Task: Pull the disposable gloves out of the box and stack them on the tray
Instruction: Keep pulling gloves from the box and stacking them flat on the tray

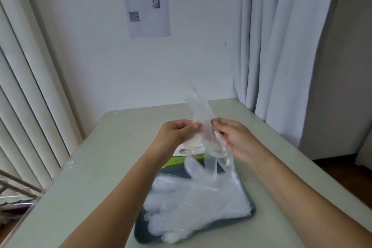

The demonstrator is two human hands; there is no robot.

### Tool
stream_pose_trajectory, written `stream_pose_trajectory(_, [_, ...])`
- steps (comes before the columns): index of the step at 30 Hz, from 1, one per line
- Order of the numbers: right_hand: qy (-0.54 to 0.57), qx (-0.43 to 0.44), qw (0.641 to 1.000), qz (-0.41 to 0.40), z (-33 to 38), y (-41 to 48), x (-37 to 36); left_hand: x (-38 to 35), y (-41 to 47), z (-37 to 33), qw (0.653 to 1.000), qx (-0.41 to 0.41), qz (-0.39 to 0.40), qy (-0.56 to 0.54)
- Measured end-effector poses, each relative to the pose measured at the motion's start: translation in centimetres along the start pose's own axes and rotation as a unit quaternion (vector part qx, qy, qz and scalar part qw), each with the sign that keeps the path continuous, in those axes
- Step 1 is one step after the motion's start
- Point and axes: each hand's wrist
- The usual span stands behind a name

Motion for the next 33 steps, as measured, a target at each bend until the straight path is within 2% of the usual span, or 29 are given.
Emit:
stream_pose_trajectory(3, [0.016,-0.048,0.999,0.003,-0.3,-1.0,0.7,-0.2,-1.0,-1.1,0.998,-0.029,-0.04,0.042])
stream_pose_trajectory(6, [0.002,-0.096,0.995,-0.009,0.2,-1.7,1.8,0.1,-2.4,-3.3,0.99,-0.062,-0.041,0.119])
stream_pose_trajectory(9, [-0.012,-0.076,0.997,-0.028,1.9,-2.0,2.2,0.7,-3.7,-5.6,0.963,-0.11,0.004,0.245])
stream_pose_trajectory(14, [-0.153,-0.025,0.985,0.078,5.5,-3.1,1.8,1.8,-5.1,-8.0,0.929,-0.122,0.09,0.337])
stream_pose_trajectory(18, [-0.285,-0.029,0.951,0.113,6.2,-4.1,0.5,3.1,-5.4,-8.4,0.939,-0.105,0.121,0.304])
stream_pose_trajectory(23, [-0.256,-0.057,0.962,0.077,4.1,-5.7,-0.5,5.1,-4.7,-7.2,0.966,-0.034,0.082,0.245])
stream_pose_trajectory(26, [-0.239,0.032,0.968,0.067,2.8,-6.3,-0.6,5.2,-4.2,-6.5,0.975,-0.053,0.047,0.21])
stream_pose_trajectory(29, [-0.219,0.118,0.968,0.039,1.9,-6.5,-0.3,4.9,-3.9,-6.0,0.982,-0.068,0.045,0.171])
stream_pose_trajectory(33, [-0.243,0.1,0.964,0.032,1.0,-6.3,0.3,4.2,-3.8,-5.2,0.972,-0.118,0.036,0.201])
Point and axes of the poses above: each hand's wrist, its own y-axis towards the middle knuckle, its own x-axis out of the back of the hand, z = x × y, and after that the axes turned 11 degrees about -z, right-handed
